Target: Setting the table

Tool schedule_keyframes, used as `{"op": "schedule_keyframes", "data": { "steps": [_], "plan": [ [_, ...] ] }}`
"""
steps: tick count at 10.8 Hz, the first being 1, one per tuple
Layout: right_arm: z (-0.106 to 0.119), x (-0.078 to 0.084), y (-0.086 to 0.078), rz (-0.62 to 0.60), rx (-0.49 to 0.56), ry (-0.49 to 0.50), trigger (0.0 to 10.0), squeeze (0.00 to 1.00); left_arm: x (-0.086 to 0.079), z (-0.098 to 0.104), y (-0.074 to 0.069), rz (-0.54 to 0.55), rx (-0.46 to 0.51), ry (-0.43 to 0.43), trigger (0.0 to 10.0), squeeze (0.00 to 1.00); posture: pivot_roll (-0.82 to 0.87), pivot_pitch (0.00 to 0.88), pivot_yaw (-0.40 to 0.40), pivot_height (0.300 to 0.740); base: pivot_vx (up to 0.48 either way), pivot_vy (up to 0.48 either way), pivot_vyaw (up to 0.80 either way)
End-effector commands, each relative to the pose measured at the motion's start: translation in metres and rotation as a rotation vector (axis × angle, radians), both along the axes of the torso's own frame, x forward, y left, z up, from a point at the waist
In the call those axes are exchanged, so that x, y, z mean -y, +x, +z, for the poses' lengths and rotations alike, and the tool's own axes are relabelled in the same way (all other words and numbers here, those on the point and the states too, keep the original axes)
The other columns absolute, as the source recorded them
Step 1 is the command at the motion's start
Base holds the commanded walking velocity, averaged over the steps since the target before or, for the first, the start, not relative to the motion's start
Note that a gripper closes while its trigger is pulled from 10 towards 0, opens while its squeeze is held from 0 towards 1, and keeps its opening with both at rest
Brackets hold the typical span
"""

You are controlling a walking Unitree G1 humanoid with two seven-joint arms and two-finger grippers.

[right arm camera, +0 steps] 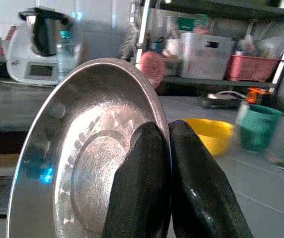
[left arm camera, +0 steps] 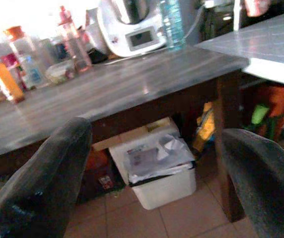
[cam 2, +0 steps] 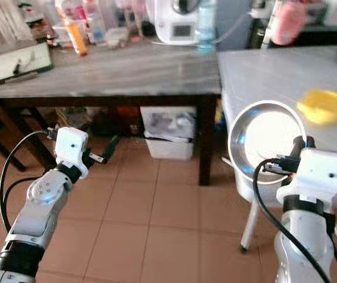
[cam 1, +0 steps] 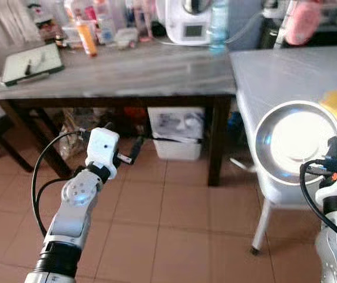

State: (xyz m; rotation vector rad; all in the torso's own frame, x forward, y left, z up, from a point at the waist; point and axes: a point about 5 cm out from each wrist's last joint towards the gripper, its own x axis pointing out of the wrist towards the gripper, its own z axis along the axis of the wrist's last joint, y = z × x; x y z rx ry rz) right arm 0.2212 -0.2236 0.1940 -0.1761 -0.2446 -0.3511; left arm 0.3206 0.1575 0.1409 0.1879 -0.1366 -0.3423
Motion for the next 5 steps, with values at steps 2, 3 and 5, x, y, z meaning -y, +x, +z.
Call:
{"op": "schedule_keyframes", "data": {
  "steps": [2, 3, 5],
  "plan": [
    [0.009, -0.016, 0.004, 0.105, 0.042, 0.016, 10.0, 0.0, -0.008, -0.001, 0.001, 0.038, -0.002, 0.007, 10.0, 0.0, -0.02, 0.097, 0.076, 0.74, 0.437, 0.0, 0.0],
    [0.014, -0.026, 0.006, 0.172, 0.06, 0.045, 10.0, 0.0, -0.008, -0.001, 0.001, 0.037, -0.002, 0.006, 10.0, 0.0, -0.02, 0.099, 0.076, 0.74, 0.435, 0.0, 0.0],
    [0.02, -0.047, 0.01, 0.286, 0.078, 0.106, 10.0, 0.0, -0.007, -0.002, 0.001, 0.036, -0.004, 0.004, 10.0, 0.0, -0.03, 0.102, 0.076, 0.74, 0.437, 0.0, 0.0]
  ]
}}
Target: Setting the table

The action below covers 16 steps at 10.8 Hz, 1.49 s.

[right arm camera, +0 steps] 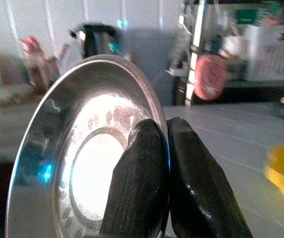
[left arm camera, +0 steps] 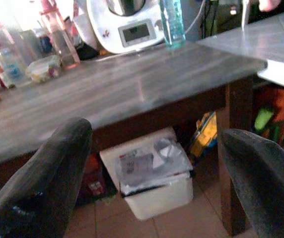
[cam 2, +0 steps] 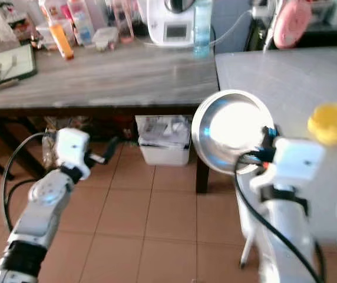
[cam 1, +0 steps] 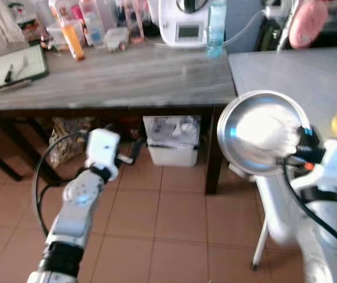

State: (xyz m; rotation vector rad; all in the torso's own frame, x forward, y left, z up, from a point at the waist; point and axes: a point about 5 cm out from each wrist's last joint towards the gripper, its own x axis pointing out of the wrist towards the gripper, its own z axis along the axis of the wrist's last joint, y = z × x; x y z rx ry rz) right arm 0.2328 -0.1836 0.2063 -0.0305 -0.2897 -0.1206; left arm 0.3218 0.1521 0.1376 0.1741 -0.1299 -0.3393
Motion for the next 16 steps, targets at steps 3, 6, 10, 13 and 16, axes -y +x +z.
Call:
{"op": "schedule_keyframes", "data": {
  "steps": [3, 6, 10, 13, 16],
  "plan": [
    [0.0063, -0.0145, -0.0001, 0.084, 0.019, 0.095, 10.0, 0.0, -0.0116, 0.0027, 0.0018, 0.035, 0.007, 0.018, 10.0, 0.0, -0.03, 0.108, 0.078, 0.74, 0.43, 0.0, 0.0],
    [0.0035, -0.0154, -0.0011, 0.093, 0.002, 0.098, 10.0, 0.0, -0.0098, 0.0014, 0.0041, 0.049, -0.002, 0.011, 10.0, 0.0, -0.03, 0.107, 0.076, 0.74, 0.135, 0.0, 0.0],
    [0.0041, -0.0116, -0.0011, 0.058, 0.004, 0.091, 10.0, 0.0, -0.0077, -0.0006, 0.0067, 0.051, -0.018, 0.004, 10.0, 0.0, -0.04, 0.102, 0.078, 0.74, 0.0, 0.198, 0.0],
    [0.0033, -0.0078, -0.0014, 0.031, 0.004, 0.085, 10.0, 0.0, -0.0057, -0.0025, 0.0079, 0.04, -0.028, 0.008, 10.0, 0.0, -0.04, 0.099, 0.08, 0.74, 0.0, 0.432, 0.0],
    [0.0018, -0.0069, -0.0018, 0.019, -0.001, 0.081, 10.0, 0.0, -0.0057, -0.0032, 0.007, 0.032, -0.031, 0.016, 10.0, 0.0, -0.03, 0.103, 0.082, 0.74, 0.0, 0.439, 0.0]
  ]
}}
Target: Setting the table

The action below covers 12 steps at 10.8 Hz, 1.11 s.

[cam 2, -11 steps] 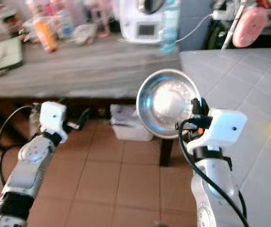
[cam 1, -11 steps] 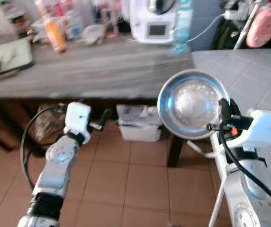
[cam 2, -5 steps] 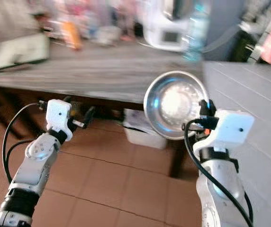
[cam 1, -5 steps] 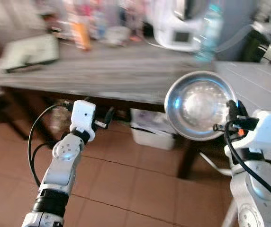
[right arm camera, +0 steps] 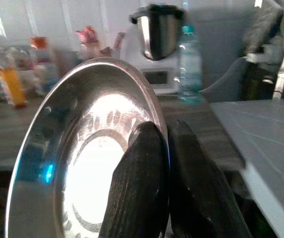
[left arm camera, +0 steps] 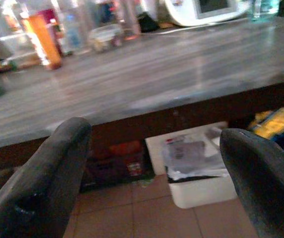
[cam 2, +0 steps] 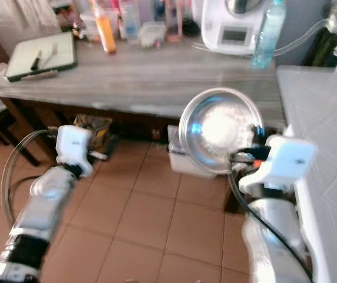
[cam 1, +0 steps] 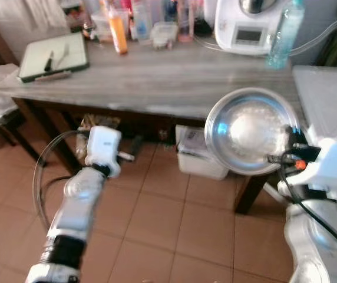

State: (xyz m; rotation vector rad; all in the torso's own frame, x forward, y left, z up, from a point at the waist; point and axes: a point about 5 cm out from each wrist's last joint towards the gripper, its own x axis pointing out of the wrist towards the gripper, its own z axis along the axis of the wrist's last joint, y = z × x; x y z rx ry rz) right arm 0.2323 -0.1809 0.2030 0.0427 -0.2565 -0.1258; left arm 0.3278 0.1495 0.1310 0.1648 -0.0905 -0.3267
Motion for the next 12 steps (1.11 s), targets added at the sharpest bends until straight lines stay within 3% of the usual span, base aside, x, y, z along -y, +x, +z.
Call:
{"op": "schedule_keyframes", "data": {
  "steps": [1, 3, 9, 12],
  "plan": [
    [0.005, -0.003, -0.001, 0.008, 0.03, 0.003, 10.0, 0.0, -0.008, 0.003, 0.001, 0.014, 0.007, 0.021, 10.0, 0.0, -0.03, 0.103, 0.082, 0.74, 0.0, 0.439, 0.0],
    [0.006, -0.002, -0.001, -0.003, 0.03, -0.003, 10.0, 0.0, -0.005, 0.003, 0.001, 0.006, 0.007, 0.022, 10.0, 0.0, -0.03, 0.102, 0.082, 0.74, 0.0, 0.448, 0.0],
    [0.006, 0.003, -0.004, -0.041, 0.031, -0.038, 10.0, 0.0, 0.009, 0.011, 0.001, -0.081, 0.031, -0.031, 10.0, 0.0, -0.04, 0.104, 0.083, 0.74, 0.0, 0.0, 0.0],
    [0.006, 0.004, -0.004, -0.049, 0.03, -0.045, 10.0, 0.0, 0.013, 0.01, 0.0, -0.104, 0.029, -0.034, 10.0, 0.0, -0.04, 0.104, 0.083, 0.74, 0.301, 0.0, 0.0]
  ]
}}
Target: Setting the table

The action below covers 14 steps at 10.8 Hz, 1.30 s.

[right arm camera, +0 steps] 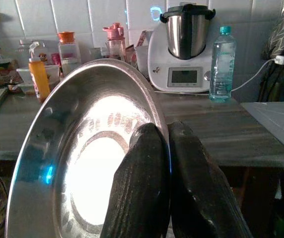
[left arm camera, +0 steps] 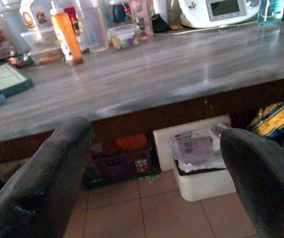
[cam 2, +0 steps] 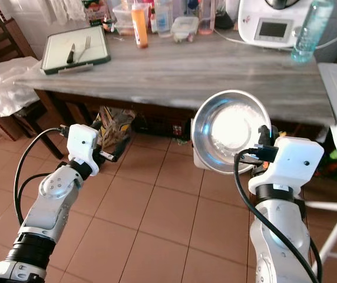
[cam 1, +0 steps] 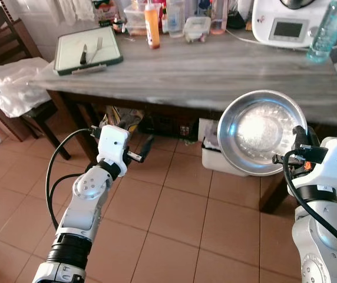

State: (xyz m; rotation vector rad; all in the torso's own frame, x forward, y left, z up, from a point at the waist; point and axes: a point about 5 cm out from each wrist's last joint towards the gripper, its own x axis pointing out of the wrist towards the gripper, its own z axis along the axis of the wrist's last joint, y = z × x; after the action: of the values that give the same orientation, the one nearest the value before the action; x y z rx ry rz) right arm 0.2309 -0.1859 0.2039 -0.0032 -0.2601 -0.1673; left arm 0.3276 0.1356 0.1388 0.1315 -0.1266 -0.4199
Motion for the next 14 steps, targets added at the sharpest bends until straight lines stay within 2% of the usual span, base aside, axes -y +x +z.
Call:
{"op": "schedule_keyframes", "data": {
  "steps": [1, 13, 14],
  "plan": [
    [0.0051, -0.0005, -0.0026, -0.004, 0.029, -0.006, 10.0, 0.0, -0.0008, 0.0023, -0.0005, -0.01, 0.005, 0.002, 10.0, 0.0, -0.04, 0.104, 0.083, 0.74, 0.412, 0.0, 0.0],
    [0.0059, 0.003, -0.004, -0.036, 0.032, -0.016, 10.0, 0.0, 0.0054, -0.0014, -0.0028, -0.05, -0.01, 0.018, 10.0, 0.0, -0.06, 0.11, 0.087, 0.74, 0.445, 0.0, 0.0],
    [0.0059, 0.0032, -0.0041, -0.041, 0.031, -0.019, 10.0, 0.0, 0.0071, -0.0016, -0.0034, -0.085, -0.018, 0.02, 10.0, 0.0, -0.06, 0.11, 0.087, 0.74, 0.337, 0.0, 0.0]
  ]
}}
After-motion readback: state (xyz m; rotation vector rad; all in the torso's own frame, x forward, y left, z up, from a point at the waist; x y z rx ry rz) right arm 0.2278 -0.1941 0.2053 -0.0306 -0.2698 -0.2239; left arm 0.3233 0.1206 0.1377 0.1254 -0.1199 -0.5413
